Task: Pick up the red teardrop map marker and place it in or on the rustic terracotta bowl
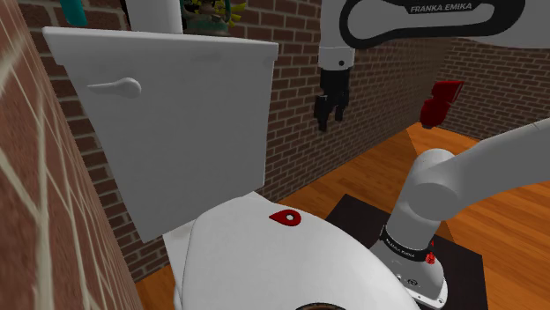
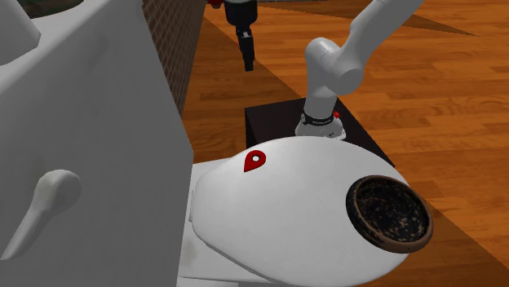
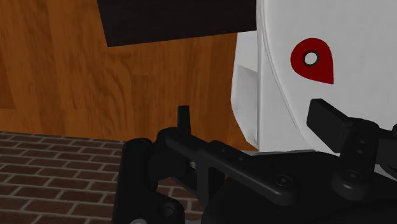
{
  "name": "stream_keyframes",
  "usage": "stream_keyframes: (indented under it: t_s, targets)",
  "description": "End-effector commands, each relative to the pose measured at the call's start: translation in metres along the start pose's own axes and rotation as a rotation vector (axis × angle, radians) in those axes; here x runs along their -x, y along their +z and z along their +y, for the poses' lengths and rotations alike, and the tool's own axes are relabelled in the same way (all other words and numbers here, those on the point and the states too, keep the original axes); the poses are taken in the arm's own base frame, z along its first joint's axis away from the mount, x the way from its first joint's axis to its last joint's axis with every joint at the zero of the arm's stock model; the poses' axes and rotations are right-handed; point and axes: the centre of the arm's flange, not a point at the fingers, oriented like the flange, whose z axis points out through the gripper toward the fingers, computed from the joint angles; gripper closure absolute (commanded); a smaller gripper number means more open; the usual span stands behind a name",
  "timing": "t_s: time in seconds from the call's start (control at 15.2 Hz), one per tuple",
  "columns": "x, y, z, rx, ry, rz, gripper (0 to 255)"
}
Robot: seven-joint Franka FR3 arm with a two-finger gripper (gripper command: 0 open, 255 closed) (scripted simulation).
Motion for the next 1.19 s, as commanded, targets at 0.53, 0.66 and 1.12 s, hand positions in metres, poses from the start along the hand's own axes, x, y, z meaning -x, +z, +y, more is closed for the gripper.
stream_keyframes:
  t_s: [0.53, 0.66, 1.12]
  targets:
    - [-0.014, 0.081, -0.059, -0.036, -0.197, 0.042, 0]
    - [-0.016, 0.101, -0.074, -0.046, -0.246, 0.052, 0]
    - [-0.019, 0.169, -0.131, -0.077, -0.419, 0.088, 0]
